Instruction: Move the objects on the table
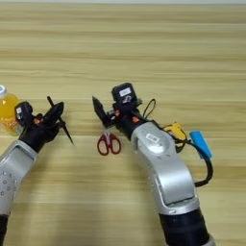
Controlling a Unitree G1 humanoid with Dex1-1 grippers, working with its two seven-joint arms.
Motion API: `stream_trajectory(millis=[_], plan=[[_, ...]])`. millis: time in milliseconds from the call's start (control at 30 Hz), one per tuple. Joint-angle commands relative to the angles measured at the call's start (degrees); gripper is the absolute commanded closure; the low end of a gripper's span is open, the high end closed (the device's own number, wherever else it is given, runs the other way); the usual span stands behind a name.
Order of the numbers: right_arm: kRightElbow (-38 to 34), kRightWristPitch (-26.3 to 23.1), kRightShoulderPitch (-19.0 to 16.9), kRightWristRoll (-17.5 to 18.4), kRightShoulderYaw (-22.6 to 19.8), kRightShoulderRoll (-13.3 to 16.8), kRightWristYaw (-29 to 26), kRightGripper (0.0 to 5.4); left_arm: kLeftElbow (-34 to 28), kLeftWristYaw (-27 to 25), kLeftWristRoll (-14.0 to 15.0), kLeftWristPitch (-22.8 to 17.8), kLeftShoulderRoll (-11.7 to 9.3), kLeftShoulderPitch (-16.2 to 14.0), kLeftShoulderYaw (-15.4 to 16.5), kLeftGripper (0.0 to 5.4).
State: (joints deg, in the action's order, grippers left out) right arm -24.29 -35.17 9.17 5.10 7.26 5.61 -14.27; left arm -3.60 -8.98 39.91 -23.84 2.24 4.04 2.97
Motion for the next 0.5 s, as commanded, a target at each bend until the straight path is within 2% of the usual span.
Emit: stream_trajectory(millis=[33, 267, 400, 500], plan=[[1.3, 1.0, 2.5, 0.8, -3.1, 1.6, 0.0, 1.28, -0.5, -0.2, -4.0, -0.9, -1.9, 0.1, -1.1, 5.4], [7.3, 4.7, 3.0, 0.9, -7.8, 3.4, 1.4, 0.52, -0.1, -1.6, -8.8, -1.2, -4.5, -0.2, -2.4, 5.4], [12.2, 10.3, 2.5, -2.4, -7.9, 5.1, 3.0, 0.12, -0.1, -2.0, -10.1, -1.8, -5.0, -0.3, -2.5, 5.4], [14.9, 12.5, 2.1, -2.3, -8.6, 5.0, 3.1, 0.06, 0.0, -2.5, -10.4, -2.2, -5.0, -0.4, -2.6, 5.4]])
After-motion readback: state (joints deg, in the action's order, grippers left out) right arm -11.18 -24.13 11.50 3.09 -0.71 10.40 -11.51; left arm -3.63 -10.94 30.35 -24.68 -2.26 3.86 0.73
